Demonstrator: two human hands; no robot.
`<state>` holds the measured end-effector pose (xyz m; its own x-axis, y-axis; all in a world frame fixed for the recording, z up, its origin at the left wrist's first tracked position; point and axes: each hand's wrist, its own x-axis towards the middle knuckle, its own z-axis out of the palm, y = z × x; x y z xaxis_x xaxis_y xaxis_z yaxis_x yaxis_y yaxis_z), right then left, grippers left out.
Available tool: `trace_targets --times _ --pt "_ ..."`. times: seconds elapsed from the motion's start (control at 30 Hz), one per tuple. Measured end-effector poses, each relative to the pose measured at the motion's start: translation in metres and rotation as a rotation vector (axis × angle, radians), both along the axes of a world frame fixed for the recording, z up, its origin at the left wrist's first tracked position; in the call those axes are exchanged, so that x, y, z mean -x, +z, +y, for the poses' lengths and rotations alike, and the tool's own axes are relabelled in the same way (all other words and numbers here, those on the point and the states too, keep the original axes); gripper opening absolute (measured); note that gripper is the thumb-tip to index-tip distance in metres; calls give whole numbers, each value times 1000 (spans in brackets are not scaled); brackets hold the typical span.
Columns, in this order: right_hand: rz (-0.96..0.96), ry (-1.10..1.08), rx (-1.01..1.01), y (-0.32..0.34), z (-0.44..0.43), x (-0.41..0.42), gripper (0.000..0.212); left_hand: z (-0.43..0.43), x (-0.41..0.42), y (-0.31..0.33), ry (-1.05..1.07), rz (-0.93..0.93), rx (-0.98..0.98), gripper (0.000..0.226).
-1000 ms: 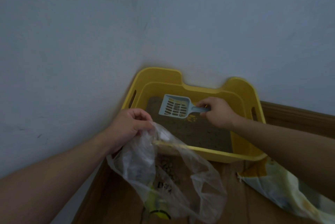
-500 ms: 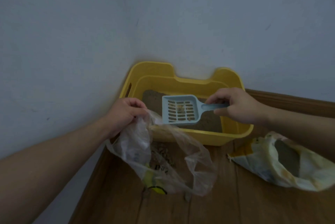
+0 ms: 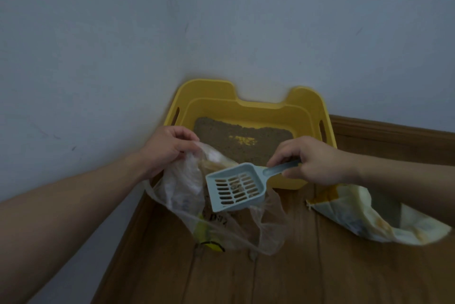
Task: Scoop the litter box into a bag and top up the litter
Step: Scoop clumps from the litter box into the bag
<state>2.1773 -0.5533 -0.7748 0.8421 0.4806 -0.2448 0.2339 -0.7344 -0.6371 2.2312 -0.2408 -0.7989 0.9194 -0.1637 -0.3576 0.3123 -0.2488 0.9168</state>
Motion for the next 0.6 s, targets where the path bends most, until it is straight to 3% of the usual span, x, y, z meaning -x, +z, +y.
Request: trace_targets --times 0.33,0.6 --pt "33 82 99 -18 6 7 20 2 5 1 -4 6 0 21" --pt "36 106 154 -20 15 13 26 6 5 -2 -5 9 8 20"
